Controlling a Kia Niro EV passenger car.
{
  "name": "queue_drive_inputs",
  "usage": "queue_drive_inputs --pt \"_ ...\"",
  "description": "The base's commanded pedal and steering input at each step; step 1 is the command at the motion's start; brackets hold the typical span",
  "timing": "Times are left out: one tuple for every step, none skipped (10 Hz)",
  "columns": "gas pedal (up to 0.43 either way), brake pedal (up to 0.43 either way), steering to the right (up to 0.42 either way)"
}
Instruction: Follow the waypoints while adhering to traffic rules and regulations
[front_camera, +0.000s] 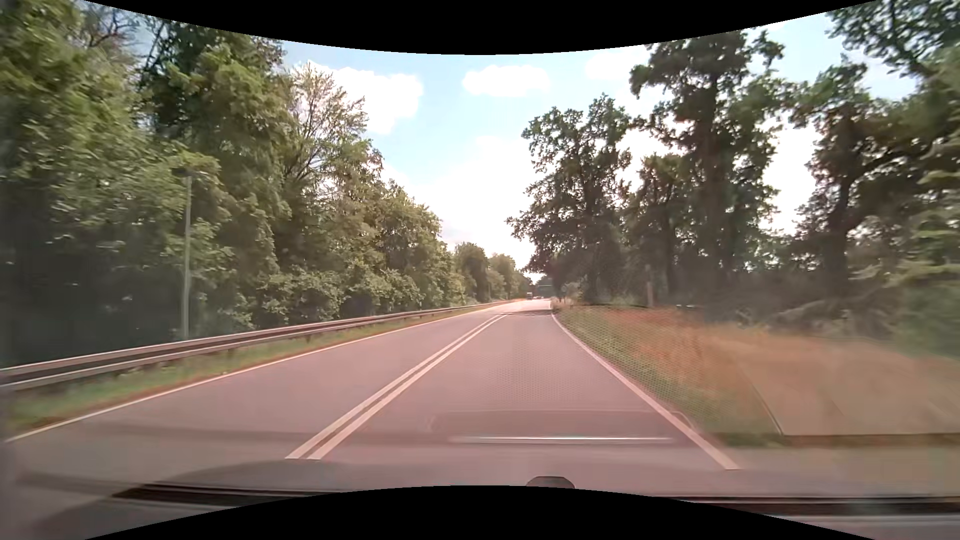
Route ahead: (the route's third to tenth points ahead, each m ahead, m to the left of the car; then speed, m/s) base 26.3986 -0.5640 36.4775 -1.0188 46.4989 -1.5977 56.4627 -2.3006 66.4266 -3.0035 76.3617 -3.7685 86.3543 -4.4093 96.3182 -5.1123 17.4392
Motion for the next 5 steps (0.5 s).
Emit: queue_drive_inputs --pt "0.0 0.0 0.012" --pt "0.0 0.0 0.012" --pt "0.0 0.0 0.012" --pt "0.0 0.0 0.012" --pt "0.0 0.0 0.011"
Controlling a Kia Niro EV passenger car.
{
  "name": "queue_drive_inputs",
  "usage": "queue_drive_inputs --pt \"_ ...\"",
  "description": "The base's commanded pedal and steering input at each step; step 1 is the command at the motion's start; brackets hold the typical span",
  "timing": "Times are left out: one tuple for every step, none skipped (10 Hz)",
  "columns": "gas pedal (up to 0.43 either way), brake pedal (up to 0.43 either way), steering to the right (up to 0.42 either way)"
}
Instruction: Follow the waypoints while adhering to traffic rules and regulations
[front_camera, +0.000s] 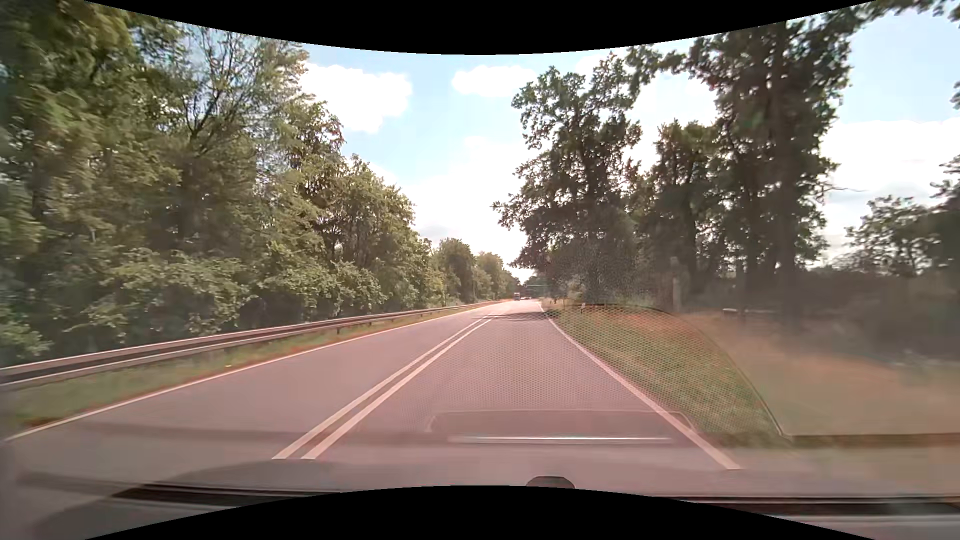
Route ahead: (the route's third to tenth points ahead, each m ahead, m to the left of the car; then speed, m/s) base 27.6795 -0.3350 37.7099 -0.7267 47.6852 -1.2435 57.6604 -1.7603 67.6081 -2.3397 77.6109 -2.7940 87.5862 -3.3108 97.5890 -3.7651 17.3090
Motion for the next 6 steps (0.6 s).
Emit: queue_drive_inputs --pt "0.0 0.0 0.01" --pt "0.0 0.0 0.009" --pt "0.0 0.0 0.007" --pt "0.0 0.0 0.006" --pt "0.0 0.0 0.005" --pt "0.0 0.0 0.004"
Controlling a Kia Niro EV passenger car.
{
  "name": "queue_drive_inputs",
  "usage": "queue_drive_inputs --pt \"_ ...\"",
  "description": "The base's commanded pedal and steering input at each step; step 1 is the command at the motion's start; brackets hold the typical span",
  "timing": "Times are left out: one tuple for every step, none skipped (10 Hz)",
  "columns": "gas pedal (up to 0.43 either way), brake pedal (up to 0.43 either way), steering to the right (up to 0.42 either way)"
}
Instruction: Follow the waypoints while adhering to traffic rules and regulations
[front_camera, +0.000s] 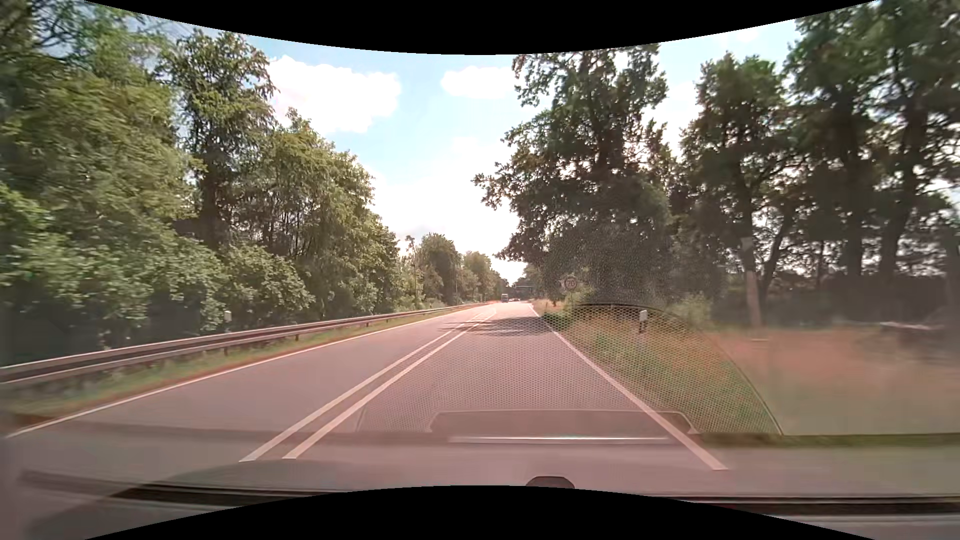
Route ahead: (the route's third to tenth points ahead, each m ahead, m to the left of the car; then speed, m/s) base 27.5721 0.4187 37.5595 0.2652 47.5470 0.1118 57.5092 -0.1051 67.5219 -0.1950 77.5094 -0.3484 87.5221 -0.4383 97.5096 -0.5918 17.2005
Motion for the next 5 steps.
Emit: queue_drive_inputs --pt "0.0 0.0 0.004" --pt "0.0 0.0 0.003" --pt "0.0 0.0 0.002" --pt "0.0 0.0 0.001" --pt "0.0 0.0 0.0"
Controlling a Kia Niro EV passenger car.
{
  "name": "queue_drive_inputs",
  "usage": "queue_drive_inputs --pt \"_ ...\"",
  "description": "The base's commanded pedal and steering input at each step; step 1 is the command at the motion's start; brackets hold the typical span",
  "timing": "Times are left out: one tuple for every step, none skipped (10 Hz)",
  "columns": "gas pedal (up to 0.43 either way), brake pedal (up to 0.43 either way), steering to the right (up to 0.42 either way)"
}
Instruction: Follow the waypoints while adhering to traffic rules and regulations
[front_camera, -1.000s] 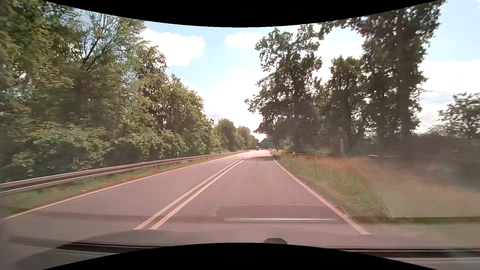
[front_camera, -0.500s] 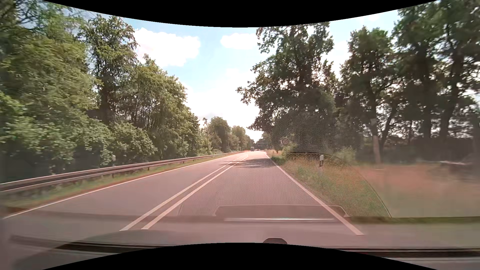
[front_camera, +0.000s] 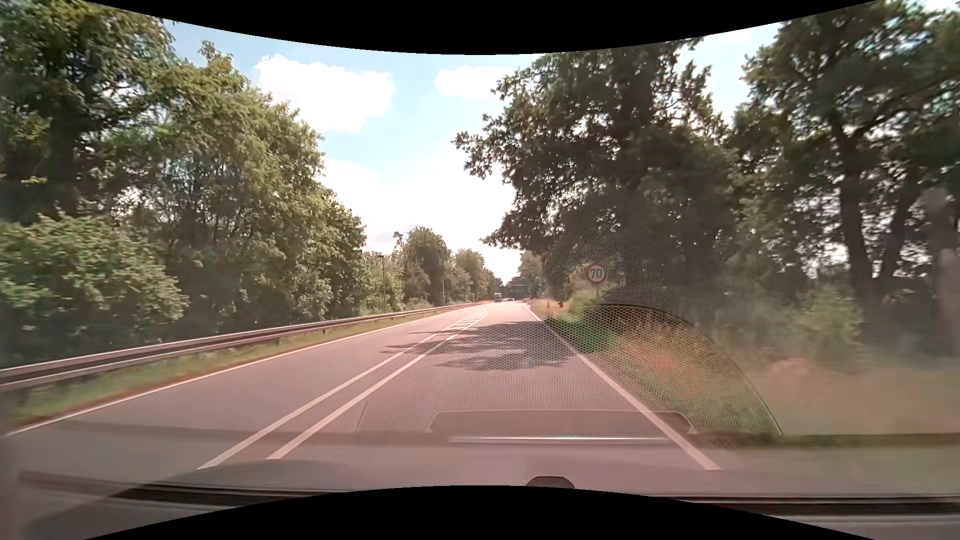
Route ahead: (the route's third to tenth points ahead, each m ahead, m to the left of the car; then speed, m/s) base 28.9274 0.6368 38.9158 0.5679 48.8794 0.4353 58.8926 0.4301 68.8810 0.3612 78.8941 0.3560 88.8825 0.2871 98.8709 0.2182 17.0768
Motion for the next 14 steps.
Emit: queue_drive_inputs --pt "0.0 0.0 0.0" --pt "0.0 0.0 0.0" --pt "0.0 0.0 -0.002" --pt "0.0 0.0 -0.003" --pt "0.0 0.0 -0.004" --pt "0.0 0.0 -0.004" --pt "0.0 0.0 -0.004" --pt "0.0 0.0 -0.004" --pt "0.0 0.0 -0.004" --pt "0.0 0.0 -0.004" --pt "0.0 0.0 -0.004" --pt "0.0 0.0 -0.004" --pt "0.0 0.0 -0.004" --pt "0.0 0.0 -0.004"
